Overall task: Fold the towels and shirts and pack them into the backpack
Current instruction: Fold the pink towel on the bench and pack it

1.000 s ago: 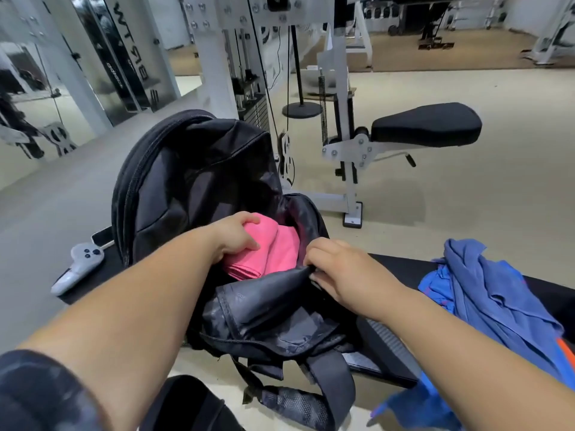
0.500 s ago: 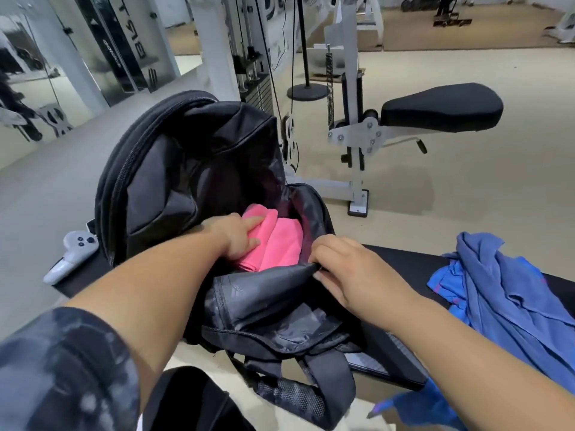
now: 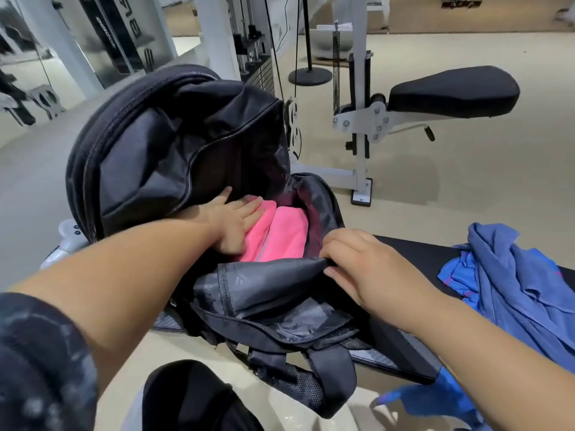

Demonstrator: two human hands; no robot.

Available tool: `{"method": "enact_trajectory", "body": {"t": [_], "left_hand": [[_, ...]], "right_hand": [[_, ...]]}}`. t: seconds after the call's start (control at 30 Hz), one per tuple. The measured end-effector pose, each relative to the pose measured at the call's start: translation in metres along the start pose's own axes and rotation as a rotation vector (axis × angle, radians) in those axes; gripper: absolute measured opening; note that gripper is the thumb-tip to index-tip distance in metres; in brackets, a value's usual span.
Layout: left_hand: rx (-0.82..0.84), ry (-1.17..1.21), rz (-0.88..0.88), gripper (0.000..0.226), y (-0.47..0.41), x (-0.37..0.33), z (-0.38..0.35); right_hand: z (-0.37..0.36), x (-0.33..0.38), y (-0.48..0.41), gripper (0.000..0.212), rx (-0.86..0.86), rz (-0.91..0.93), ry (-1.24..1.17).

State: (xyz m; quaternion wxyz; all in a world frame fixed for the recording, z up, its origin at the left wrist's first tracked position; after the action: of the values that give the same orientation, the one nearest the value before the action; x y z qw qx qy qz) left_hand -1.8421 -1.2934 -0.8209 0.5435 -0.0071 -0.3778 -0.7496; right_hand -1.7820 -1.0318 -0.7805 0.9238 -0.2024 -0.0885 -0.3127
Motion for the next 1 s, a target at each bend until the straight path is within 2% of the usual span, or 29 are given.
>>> {"method": "enact_trajectory", "body": {"t": [0.07,0.13,0.33,0.57,0.67,0.77,0.87,0.93,1.0], "left_hand": [[0.109,0.033,-0.007,0.092,-0.003,0.007,0.004],[0.144,0.039,-0.027,0.1,-0.005,0.01,0.006],[0.085,0.073,-0.11,0.098,-0.016,0.001,-0.001],[0.093,0.089,-0.078,0.099,-0.018,-0.006,0.003],[0.042,0.076,-0.05,0.094,-0.007,-0.008,0.011],[-0.08,0.078,-0.004,0.082,0.015,-0.011,0.033],[-0.334,0.257,0.001,0.063,0.049,-0.021,0.069],[-0.528,0.441,-0.034,0.062,0.08,-0.039,0.093],[-0.633,0.528,-0.097,0.064,0.106,-0.07,0.107]], "right_hand": [[0.0,-0.003,0.003,0.012,0.0,-0.006,0.005],[-0.001,-0.005,0.003,0.011,-0.006,-0.012,0.01],[-0.005,-0.003,0.001,0.012,-0.04,-0.015,-0.019],[-0.005,0.0,0.003,0.019,-0.023,-0.058,-0.022],[-0.007,0.001,0.007,0.038,0.014,-0.14,-0.05],[-0.01,0.006,0.009,0.069,0.07,-0.199,-0.093],[-0.015,0.005,0.007,0.102,0.068,-0.304,-0.149],[-0.023,-0.004,0.006,0.121,0.057,-0.449,-0.193],[-0.035,-0.015,0.007,0.136,0.083,-0.601,-0.256]]}}
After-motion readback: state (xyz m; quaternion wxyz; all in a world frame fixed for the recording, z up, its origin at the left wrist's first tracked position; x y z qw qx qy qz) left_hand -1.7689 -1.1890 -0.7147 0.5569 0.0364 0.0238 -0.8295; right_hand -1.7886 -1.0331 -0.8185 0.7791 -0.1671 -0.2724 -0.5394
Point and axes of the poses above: each hand's wrist, its own y-axis away from the middle knuckle, its own z-axis out of the back of the hand, x = y × z, the point moved 5 cm from there along -y, towards the middle knuckle, and after that the axes turned 5 degrees about -z, right-handed, at the moved point
